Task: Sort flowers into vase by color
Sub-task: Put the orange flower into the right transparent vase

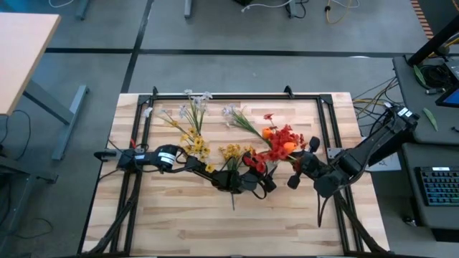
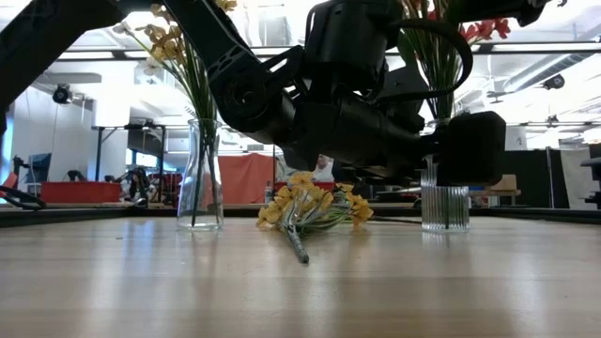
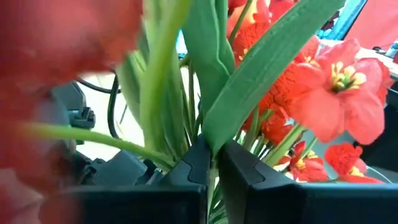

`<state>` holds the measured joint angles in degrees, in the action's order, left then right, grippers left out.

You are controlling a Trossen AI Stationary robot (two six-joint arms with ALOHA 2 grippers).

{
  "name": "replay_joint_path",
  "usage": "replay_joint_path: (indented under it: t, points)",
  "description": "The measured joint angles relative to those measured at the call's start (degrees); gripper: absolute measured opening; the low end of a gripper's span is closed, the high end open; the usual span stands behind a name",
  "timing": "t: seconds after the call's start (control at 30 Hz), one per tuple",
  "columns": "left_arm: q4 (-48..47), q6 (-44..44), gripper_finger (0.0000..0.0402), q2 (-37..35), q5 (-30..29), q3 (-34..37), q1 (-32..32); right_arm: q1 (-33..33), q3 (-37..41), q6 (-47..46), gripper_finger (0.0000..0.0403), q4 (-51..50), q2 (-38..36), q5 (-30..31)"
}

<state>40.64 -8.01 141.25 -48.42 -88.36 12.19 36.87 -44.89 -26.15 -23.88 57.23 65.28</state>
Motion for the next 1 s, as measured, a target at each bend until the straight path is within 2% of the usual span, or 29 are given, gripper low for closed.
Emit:
replay_joint_path:
  t: [0.3,1.0]
  points:
    - [0.00,-0.13,0.0240,0.00,-0.02,0.00,0.02,-1.37,0.83,-0.26,0.0013,-1.61,0.64,-1.27]
    - [0.00,-0.21,0.0240,0.00,-0.02,0.00,0.09,-2.42,0.94,-0.87,0.0013,-2.12,8.52,-1.27]
